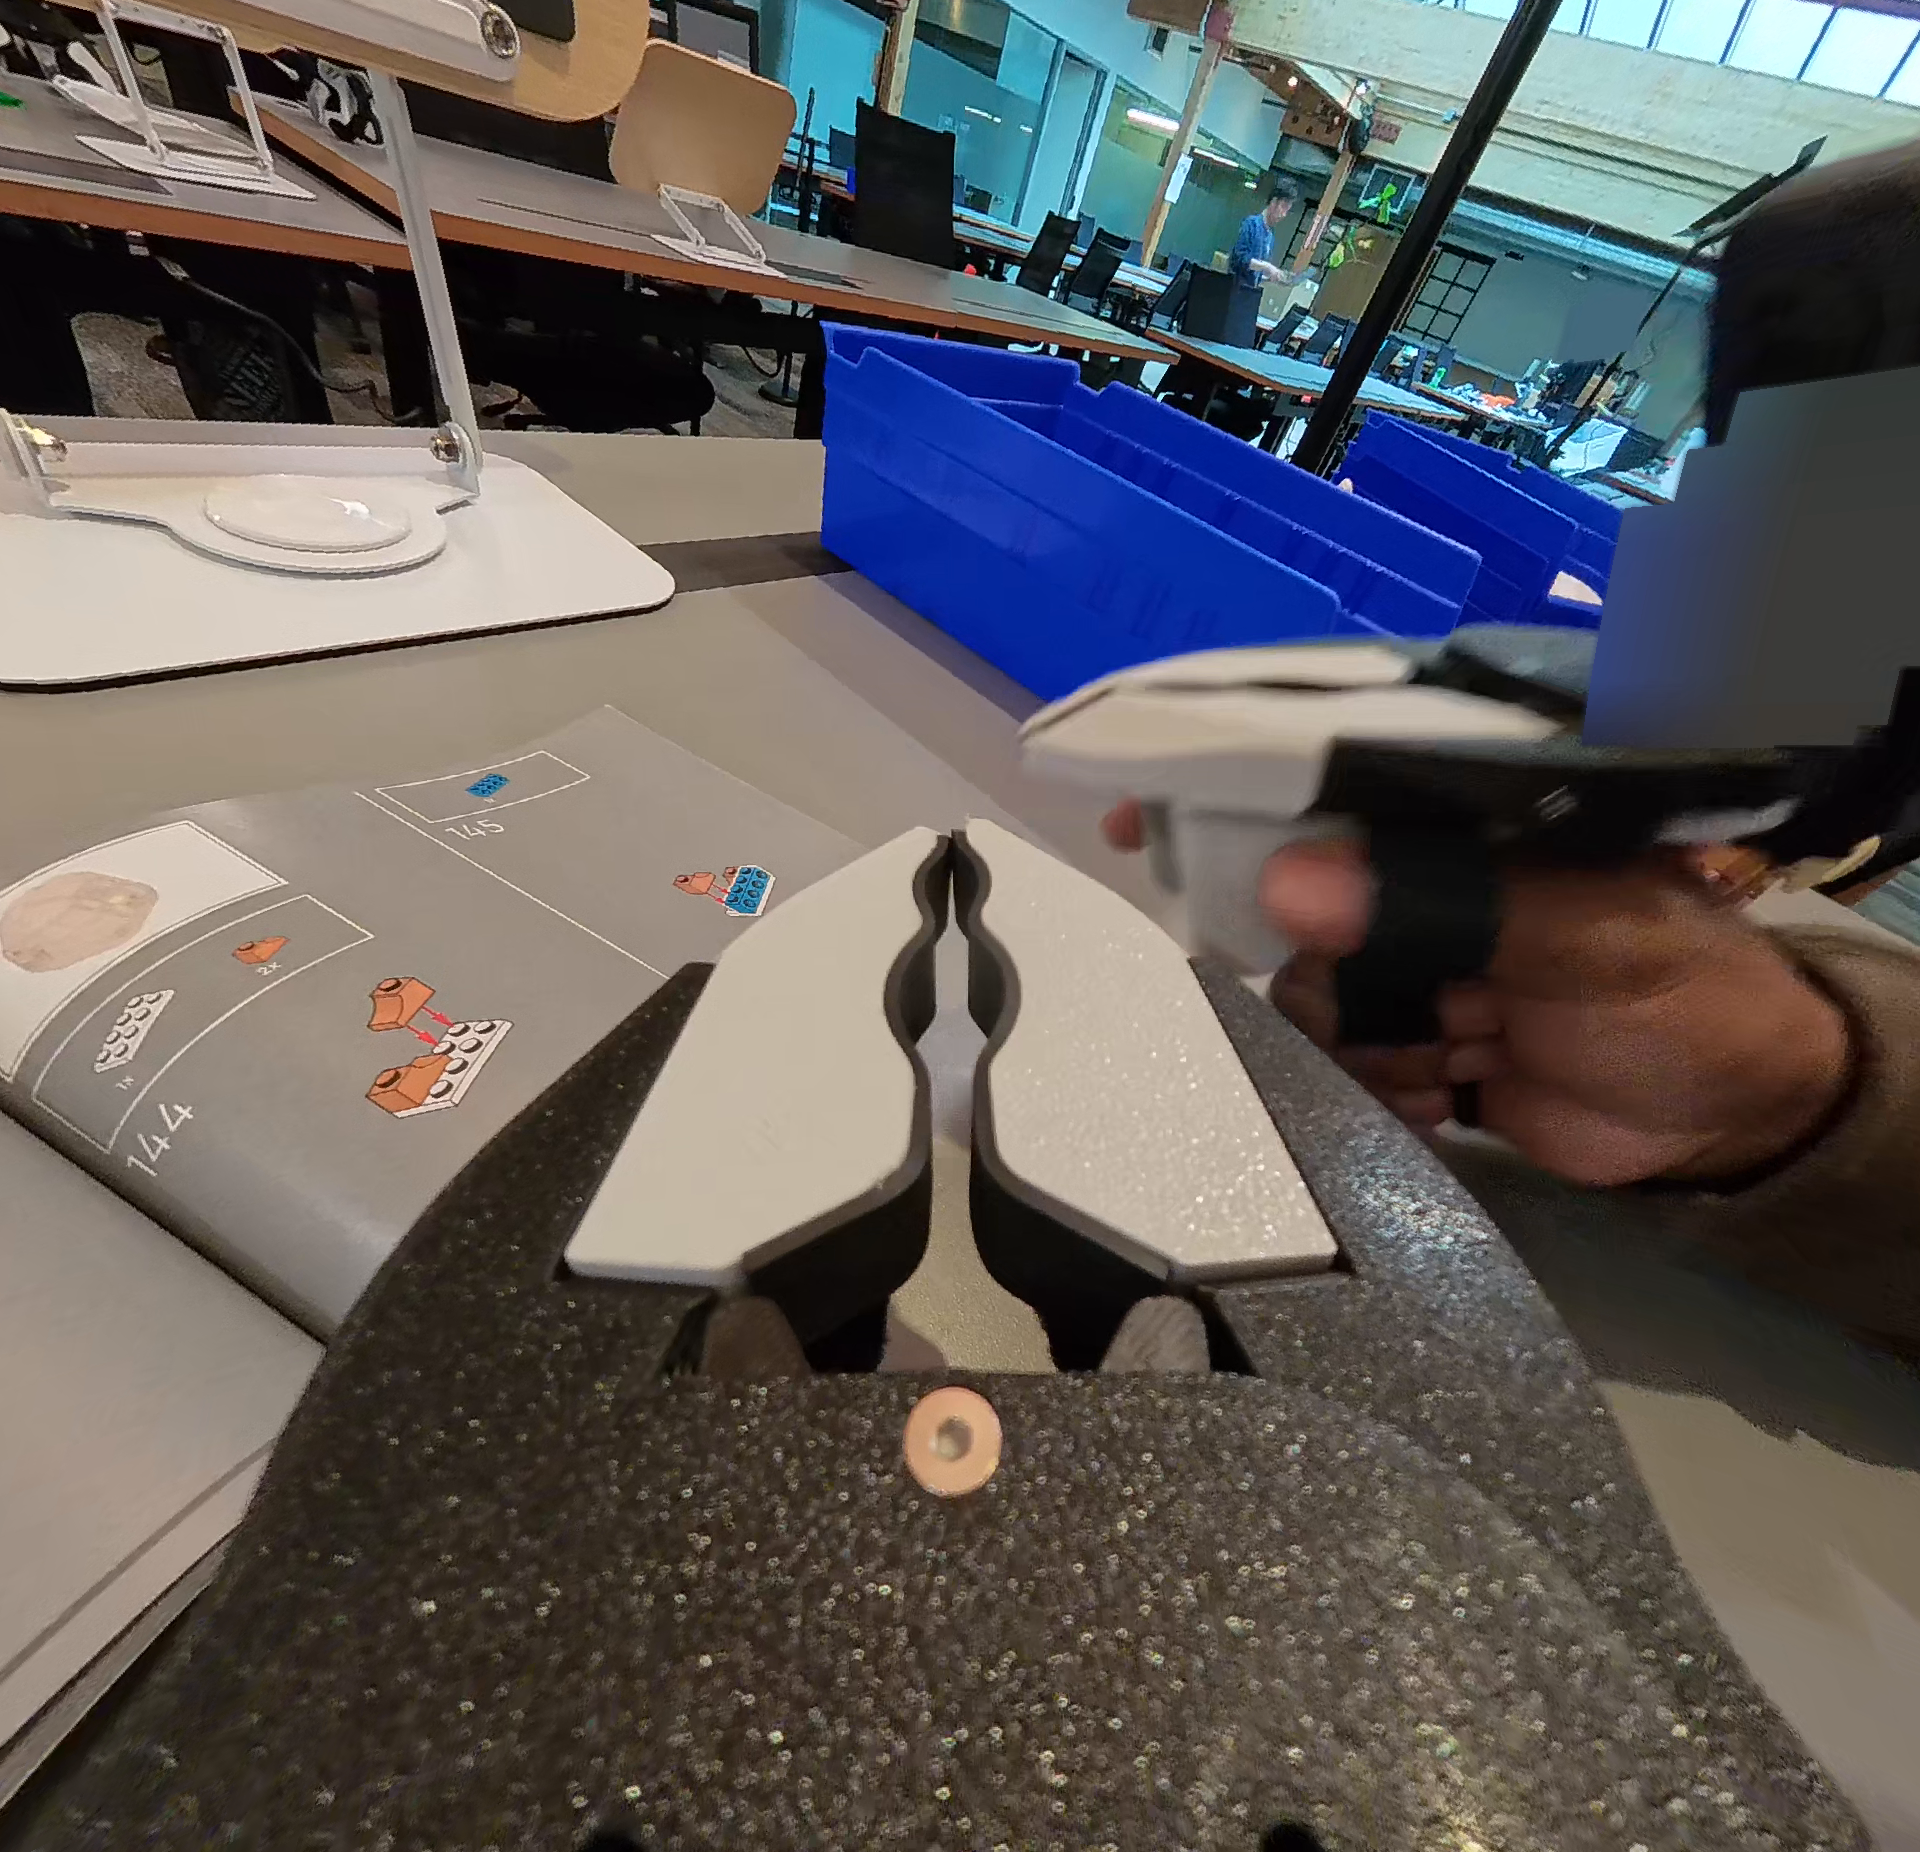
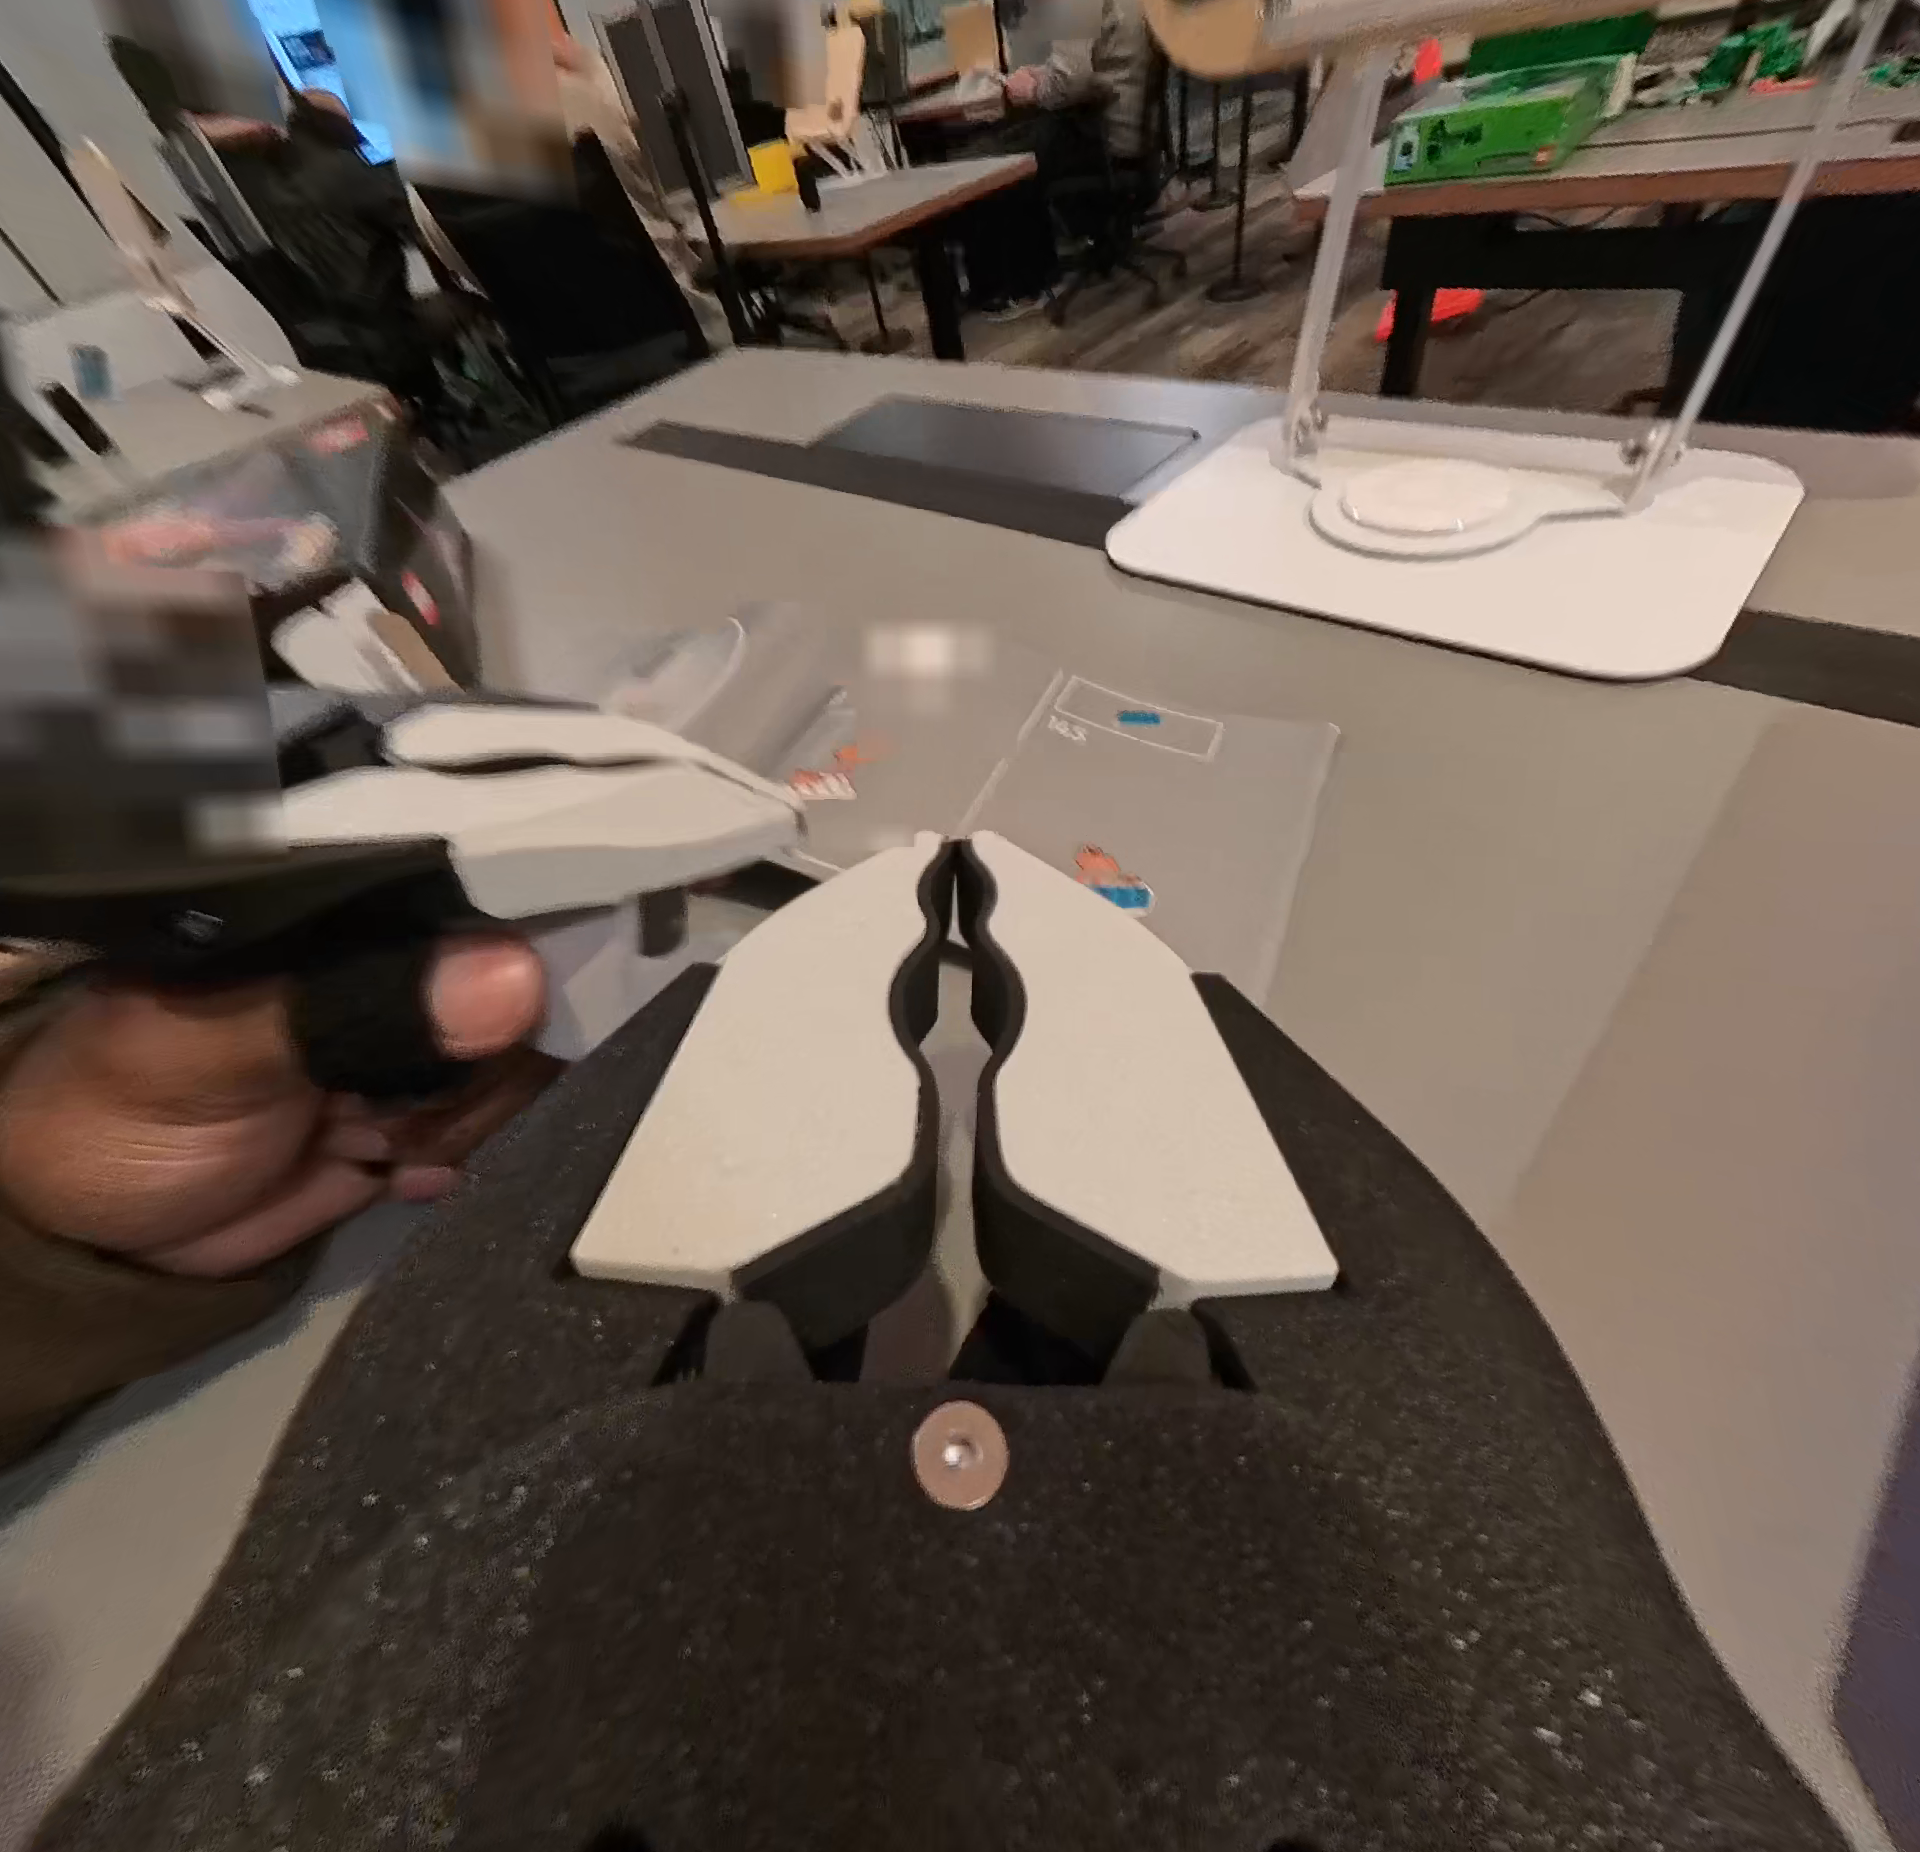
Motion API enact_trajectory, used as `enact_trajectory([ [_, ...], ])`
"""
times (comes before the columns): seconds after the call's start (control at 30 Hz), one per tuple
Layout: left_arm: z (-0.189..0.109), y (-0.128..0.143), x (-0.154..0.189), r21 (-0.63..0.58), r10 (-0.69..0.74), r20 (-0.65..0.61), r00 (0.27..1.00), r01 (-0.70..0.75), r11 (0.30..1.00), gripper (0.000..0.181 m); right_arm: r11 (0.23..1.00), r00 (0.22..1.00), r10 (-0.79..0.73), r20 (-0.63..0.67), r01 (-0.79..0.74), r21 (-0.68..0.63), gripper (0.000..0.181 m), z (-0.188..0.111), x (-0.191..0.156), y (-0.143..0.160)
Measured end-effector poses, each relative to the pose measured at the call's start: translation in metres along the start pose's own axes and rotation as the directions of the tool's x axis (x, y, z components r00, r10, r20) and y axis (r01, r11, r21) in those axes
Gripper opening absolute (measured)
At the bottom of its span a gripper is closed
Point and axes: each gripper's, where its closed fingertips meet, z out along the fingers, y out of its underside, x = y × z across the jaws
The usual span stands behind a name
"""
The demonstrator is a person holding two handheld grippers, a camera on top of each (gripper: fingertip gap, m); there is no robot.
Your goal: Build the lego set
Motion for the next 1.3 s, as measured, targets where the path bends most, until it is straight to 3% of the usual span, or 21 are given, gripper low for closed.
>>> enact_trajectory([
  [0.1, 0.000, -0.001, -0.002, 0.001, -0.015, 0.003, 1.000, 0.015, 1.000, 0.000, 0.992, 0.998, -0.060, 0.023, 0.057, 0.111, 0.000, -0.042, -0.005, -0.065],
  [0.2, -0.001, -0.001, -0.002, 0.004, -0.017, 0.003, 1.000, 0.017, 1.000, 0.000, 0.975, 0.985, -0.172, -0.013, 0.172, 0.142, 0.000, -0.110, 0.021, -0.134],
  [0.3, 0.000, 0.000, -0.001, -0.002, -0.009, 0.005, 1.000, 0.009, 1.000, 0.000, 0.902, 0.883, -0.432, -0.185, 0.422, -0.090, 0.002, -0.152, 0.098, -0.166],
  [0.33, 0.000, 0.000, -0.001, -0.006, -0.006, 0.006, 1.000, 0.006, 1.000, 0.000, 0.856, 0.841, -0.508, -0.186, 0.468, -0.220, 0.006, -0.154, 0.129, -0.163],
  [0.37, 0.001, 0.001, -0.001, -0.009, -0.003, 0.007, 1.000, 0.003, 1.000, 0.000, 0.813, 0.839, -0.533, -0.107, 0.472, -0.341, 0.012, -0.151, 0.154, -0.149],
  [0.43, 0.001, 0.002, 0.000, -0.016, 0.007, 0.007, 1.000, -0.007, 1.000, 0.000, 0.752, 0.908, -0.414, 0.072, 0.385, -0.534, 0.021, -0.140, 0.187, -0.106],
  [0.57, 0.002, 0.003, 0.001, -0.021, 0.008, -0.002, 1.000, -0.008, 1.000, 0.000, 0.528, 0.887, -0.373, 0.272, 0.444, -0.725, 0.030, -0.106, 0.227, -0.025],
  [0.67, 0.002, 0.003, 0.001, -0.026, 0.008, -0.005, 1.000, -0.008, 1.000, 0.000, 0.429, 0.875, -0.354, 0.330, 0.466, -0.774, 0.037, -0.080, 0.245, 0.017],
  [0.8, 0.003, 0.004, 0.002, -0.033, 0.013, -0.009, 1.000, -0.013, 0.999, 0.000, 0.387, 0.858, -0.351, 0.375, 0.498, -0.777, 0.042, -0.059, 0.253, 0.041],
  [0.97, 0.003, 0.004, 0.002, -0.034, 0.001, -0.013, 1.000, -0.002, 0.999, 0.000, 0.349, 0.865, -0.348, 0.362, 0.478, -0.806, 0.043, -0.056, 0.266, 0.051],
  [1.3, 0.003, 0.004, 0.002, -0.035, 0.002, -0.015, 1.000, -0.002, 0.999, 0.000, 0.359, 0.911, -0.258, 0.321, 0.399, -0.844, 0.037, -0.057, 0.266, 0.055],
])
